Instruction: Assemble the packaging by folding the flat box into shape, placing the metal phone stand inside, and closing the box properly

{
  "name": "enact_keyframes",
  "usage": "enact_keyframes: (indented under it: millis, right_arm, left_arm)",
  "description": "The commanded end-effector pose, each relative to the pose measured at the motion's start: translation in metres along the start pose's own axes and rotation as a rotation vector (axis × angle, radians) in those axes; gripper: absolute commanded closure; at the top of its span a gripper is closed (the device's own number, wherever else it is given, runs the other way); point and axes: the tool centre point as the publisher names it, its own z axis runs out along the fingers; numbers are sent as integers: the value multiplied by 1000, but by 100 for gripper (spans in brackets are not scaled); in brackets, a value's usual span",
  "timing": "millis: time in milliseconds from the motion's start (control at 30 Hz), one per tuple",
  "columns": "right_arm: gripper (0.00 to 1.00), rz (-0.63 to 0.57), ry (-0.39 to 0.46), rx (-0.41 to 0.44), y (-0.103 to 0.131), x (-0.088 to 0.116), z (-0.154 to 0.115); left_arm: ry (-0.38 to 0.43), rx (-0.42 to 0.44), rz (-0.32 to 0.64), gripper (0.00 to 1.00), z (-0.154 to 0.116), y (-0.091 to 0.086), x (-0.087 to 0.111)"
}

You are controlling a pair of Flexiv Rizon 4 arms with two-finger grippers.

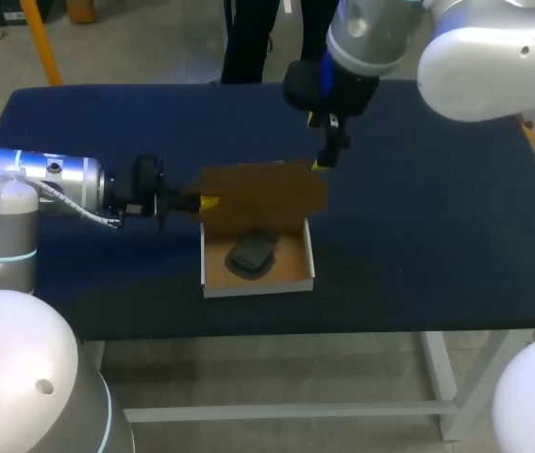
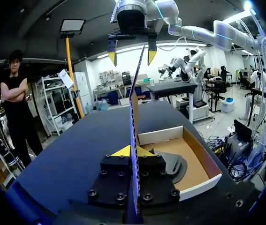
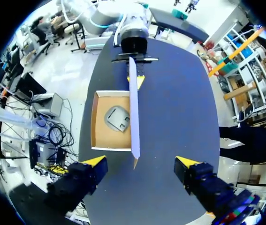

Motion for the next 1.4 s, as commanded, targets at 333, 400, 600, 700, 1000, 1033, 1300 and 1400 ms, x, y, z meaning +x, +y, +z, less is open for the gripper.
enact_keyframes:
  millis: [333, 400, 600, 700, 1000, 1033, 1300, 1400]
  right_arm:
    - [50, -17, 47, 43, 32, -29, -8]
    - [49, -25, 48, 48, 38, -33, -5]
    - [51, -37, 51, 66, 56, -47, 10]
    - [51, -42, 59, 75, 63, -52, 18]
    - [53, -51, 73, 84, 77, -58, 33]
    - [53, -52, 74, 86, 77, -58, 35]
    - [57, -52, 92, 91, 80, -58, 45]
    - [57, -55, 99, 94, 81, -56, 48]
  left_arm:
    - [2, 3, 1, 100, -1, 1, -1]
    - [2, 3, 1, 100, -1, 1, -1]
    - [2, 3, 1, 100, -1, 1, -1]
    - [2, 3, 1, 100, -1, 1, -1]
    - [2, 3, 1, 100, -1, 1, -1]
    - [2, 3, 1, 100, -1, 1, -1]
    - [2, 3, 1, 100, -1, 1, -1]
    - [2, 3, 1, 100, -1, 1, -1]
